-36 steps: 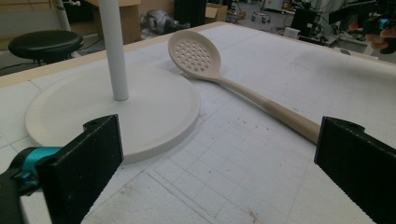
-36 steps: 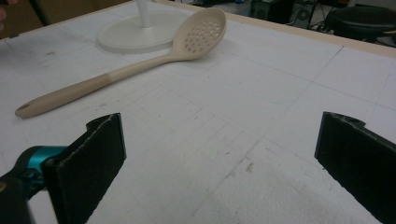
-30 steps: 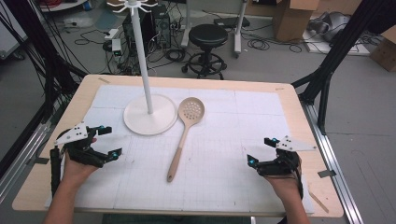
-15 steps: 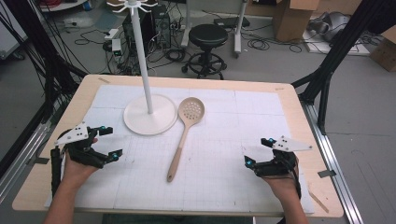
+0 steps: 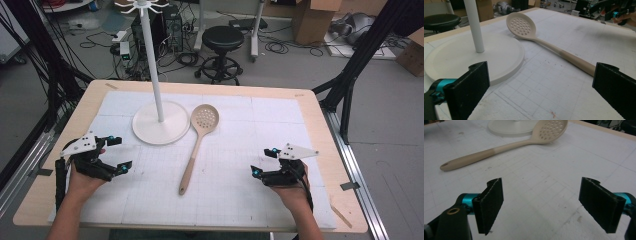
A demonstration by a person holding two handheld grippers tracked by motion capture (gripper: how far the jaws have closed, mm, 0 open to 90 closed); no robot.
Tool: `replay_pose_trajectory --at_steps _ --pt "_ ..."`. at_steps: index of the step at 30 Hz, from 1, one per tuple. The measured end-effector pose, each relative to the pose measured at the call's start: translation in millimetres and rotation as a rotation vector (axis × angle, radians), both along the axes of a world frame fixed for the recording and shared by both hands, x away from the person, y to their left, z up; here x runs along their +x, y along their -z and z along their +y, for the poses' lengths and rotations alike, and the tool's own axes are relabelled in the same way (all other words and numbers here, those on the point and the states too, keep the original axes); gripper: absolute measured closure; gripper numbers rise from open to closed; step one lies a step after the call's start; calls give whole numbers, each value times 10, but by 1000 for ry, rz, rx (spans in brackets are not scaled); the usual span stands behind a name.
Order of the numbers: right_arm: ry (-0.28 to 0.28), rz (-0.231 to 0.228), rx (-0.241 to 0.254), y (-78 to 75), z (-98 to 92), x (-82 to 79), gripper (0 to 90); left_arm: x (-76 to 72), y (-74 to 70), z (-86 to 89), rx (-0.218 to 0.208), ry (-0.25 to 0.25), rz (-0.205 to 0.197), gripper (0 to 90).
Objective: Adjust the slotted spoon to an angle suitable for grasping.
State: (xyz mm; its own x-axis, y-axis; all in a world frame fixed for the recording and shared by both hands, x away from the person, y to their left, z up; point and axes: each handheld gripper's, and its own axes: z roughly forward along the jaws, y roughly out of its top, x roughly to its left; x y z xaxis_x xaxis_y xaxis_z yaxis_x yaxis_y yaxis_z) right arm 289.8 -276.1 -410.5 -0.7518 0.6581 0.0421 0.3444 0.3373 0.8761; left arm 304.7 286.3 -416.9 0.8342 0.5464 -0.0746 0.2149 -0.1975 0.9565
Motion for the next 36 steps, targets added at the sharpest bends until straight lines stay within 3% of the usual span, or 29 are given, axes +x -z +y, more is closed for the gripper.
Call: replay_pose_trajectory --at_steps 7,11,13,16,24,36 --pt "-79 14 -11 -57 213 149 341 6 0 13 -11 -4 4 17" --pt "-133 22 -28 -100 429 303 420 -8 -34 10 -26 -1 -9 17" --pt "-161 62 -30 -106 567 415 511 -11 -40 11 -24 -1 -14 17" --pt "-170 83 -41 -108 752 533 594 -9 -35 13 -16 0 -10 17" --pt "-186 70 -97 -149 1171 759 717 -6 -32 10 -4 1 -10 17" --pt "-204 88 -105 -165 1378 1000 809 -11 -41 18 -12 2 -14 17"
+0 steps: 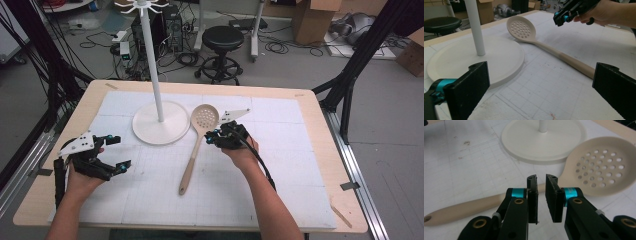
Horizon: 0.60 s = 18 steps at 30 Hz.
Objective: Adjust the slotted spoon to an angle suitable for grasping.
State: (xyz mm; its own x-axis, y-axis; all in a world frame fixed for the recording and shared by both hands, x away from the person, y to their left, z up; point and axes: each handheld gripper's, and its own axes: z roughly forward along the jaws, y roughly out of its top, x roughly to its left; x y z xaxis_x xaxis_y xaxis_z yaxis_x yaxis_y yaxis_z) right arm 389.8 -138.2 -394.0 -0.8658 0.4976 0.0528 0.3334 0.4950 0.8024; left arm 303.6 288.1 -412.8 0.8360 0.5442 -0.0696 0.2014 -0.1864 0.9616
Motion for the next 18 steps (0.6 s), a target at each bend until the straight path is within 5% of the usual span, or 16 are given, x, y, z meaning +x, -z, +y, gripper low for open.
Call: replay_pose_trajectory --at_steps 7,18 --pt "-15 24 -43 64 209 165 892 -8 -13 11 -10 -1 -6 17" --pt "-18 81 -157 255 577 413 896 -4 -9 12 -6 -2 -5 17"
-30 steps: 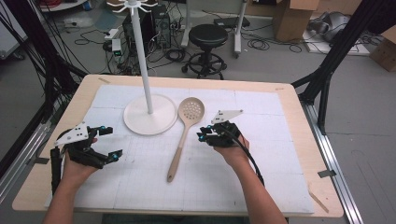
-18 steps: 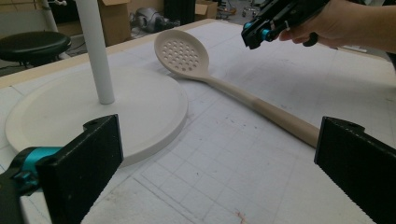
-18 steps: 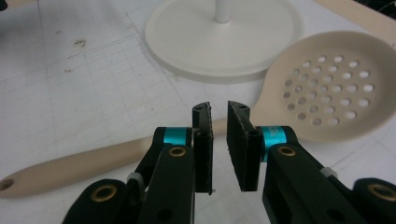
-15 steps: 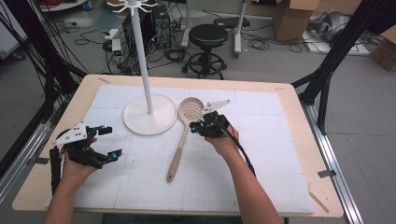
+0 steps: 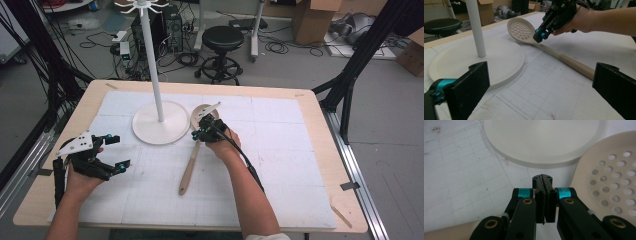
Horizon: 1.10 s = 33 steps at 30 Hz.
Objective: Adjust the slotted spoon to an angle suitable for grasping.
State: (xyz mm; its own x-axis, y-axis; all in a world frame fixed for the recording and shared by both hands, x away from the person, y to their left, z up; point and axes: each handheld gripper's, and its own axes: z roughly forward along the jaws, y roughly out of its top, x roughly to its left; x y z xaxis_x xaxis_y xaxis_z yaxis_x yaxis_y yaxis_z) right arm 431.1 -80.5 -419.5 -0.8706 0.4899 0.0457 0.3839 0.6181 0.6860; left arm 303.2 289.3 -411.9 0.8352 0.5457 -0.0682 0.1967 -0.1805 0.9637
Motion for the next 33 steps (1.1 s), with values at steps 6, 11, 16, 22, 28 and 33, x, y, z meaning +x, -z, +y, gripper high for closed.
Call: replay_pose_trajectory --at_steps 6,11,16,22,28,33 --pt "18 23 -30 130 38 29 897 6 10 -5 6 -1 3 17" --pt "15 20 -41 116 28 23 899 7 14 -18 11 2 5 17" --pt "35 22 -39 113 -95 -7 900 10 20 -27 19 5 8 17" --pt "53 23 -31 114 -232 -59 900 4 23 -54 14 10 8 17" --pt "77 33 -18 110 -388 -127 900 12 26 -49 22 9 9 17" --pt "82 31 -17 113 -469 -160 900 9 21 -67 21 15 7 17"
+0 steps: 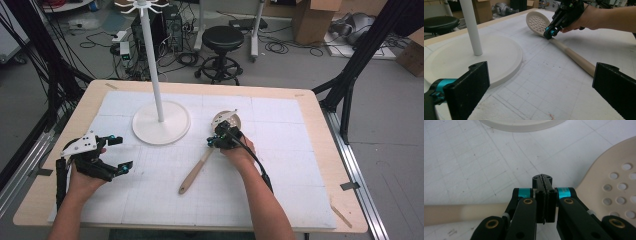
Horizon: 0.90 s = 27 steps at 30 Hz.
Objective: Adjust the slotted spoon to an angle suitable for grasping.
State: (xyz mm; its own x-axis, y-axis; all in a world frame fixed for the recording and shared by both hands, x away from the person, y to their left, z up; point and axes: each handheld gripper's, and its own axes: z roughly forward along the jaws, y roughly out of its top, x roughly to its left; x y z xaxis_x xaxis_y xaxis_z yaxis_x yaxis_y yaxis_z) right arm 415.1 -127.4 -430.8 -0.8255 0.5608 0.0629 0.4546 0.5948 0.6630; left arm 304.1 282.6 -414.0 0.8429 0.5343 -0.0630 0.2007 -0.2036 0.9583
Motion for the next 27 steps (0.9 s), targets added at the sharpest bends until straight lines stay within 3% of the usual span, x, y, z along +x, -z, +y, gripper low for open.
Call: replay_pose_trajectory --at_steps 12,27 --pt "20 1 -1 -12 -245 -158 900 15 25 -31 16 6 10 17" --pt "62 2 50 5 -643 -406 900 20 41 -65 28 13 17 17"
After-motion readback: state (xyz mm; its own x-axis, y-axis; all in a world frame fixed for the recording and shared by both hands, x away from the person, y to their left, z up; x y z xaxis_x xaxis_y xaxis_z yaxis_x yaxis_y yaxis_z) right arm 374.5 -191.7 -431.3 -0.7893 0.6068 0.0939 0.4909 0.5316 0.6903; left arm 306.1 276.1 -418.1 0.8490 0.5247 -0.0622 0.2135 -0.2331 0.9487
